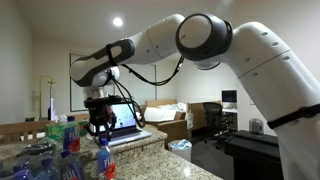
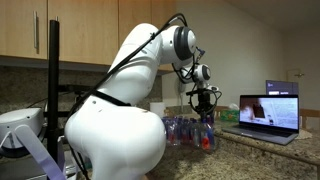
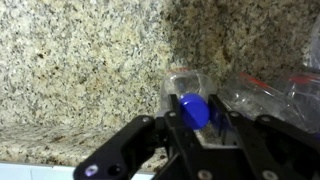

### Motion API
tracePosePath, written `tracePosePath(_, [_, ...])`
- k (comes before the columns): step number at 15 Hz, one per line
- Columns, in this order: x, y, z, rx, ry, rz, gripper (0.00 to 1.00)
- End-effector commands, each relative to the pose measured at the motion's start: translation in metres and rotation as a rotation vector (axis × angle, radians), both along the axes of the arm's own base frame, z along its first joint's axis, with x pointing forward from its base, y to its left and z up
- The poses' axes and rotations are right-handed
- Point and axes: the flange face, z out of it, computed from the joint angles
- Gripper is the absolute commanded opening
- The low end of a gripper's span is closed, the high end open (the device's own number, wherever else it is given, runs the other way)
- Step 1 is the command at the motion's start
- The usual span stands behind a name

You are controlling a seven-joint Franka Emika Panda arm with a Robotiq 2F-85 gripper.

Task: Move the left and right bottles to the left

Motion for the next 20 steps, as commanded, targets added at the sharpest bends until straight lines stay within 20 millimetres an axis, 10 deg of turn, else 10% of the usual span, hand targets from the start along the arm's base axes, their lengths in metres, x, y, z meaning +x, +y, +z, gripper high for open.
tracePosePath(1, [0.012,0.0,0.002,-0.021,0.01,-0.002,0.12])
tracePosePath(2, [0.015,-0.001,0.0,-0.018,0.012,-0.004,0.22])
tracePosePath(3, [0.017,-0.001,-0.001,-0.017,0.012,-0.008,0.58])
tracePosePath(10, [0.012,0.005,-0.004,-0.014,0.008,-0.023,0.96])
tracePosePath(20, [-0.011,0.067,-0.009,-0.092,-0.024,0.108,1.0])
